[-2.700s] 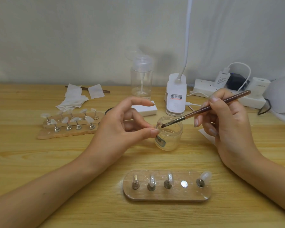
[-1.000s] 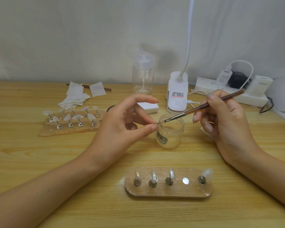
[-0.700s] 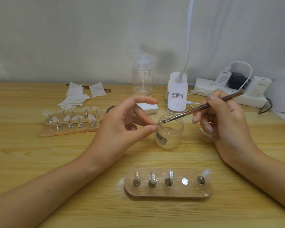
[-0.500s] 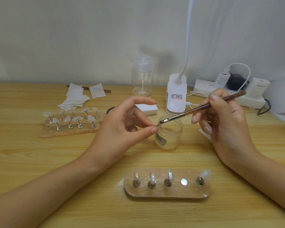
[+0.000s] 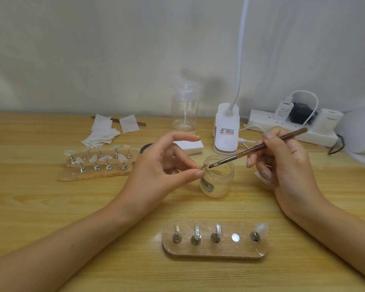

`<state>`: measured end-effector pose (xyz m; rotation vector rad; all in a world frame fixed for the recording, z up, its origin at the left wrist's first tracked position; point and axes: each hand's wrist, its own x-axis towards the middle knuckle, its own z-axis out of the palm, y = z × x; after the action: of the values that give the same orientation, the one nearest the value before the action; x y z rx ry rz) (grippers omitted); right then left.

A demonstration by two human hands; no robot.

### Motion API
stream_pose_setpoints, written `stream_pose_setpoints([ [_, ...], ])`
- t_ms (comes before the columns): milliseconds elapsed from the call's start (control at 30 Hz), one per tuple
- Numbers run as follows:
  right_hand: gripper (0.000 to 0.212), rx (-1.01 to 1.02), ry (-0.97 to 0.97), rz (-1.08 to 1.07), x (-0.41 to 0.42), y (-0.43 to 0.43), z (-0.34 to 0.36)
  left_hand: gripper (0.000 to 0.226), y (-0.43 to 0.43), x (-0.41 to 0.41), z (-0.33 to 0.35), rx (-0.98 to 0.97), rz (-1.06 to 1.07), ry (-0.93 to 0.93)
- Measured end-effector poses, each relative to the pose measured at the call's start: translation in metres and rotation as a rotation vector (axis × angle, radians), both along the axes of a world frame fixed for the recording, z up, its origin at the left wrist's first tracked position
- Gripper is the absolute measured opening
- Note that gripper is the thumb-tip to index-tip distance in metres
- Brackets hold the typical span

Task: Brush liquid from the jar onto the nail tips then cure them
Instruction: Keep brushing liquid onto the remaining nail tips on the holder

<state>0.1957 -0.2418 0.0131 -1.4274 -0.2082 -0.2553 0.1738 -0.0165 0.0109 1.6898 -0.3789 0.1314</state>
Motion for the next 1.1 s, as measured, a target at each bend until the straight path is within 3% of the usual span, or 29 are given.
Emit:
stream_pose_setpoints([
  [367,0.027,0.082,0.037,-0.02,0.001,0.0,0.003,0.06,0.002,-0.004,0.008,-0.19,0.04,-0.026],
  [533,0.029,0.115,0.04,-0.018,0.0,0.001,0.004,0.066,0.001,-0.026,0.036,-0.204,-0.018,-0.148],
  [633,0.03,0.113,0.027,-0.012,0.0,0.001,0.004,0.068,-0.01,-0.05,0.048,-0.039,-0.165,-0.277],
  [767,0.026,0.087,0.031,-0.046,-0.001,0.003,0.005,0.075,-0.029,-0.076,0.045,0.419,-0.199,-0.471],
  [833,0.034,0.096,0.055,-0.088,-0.001,0.005,0.004,0.074,-0.036,-0.081,0.039,0.603,-0.161,-0.535],
  [1100,0.03,0.122,0.021,-0.022,0.002,0.003,0.002,0.07,-0.041,-0.076,0.019,0.846,-0.005,-0.622],
])
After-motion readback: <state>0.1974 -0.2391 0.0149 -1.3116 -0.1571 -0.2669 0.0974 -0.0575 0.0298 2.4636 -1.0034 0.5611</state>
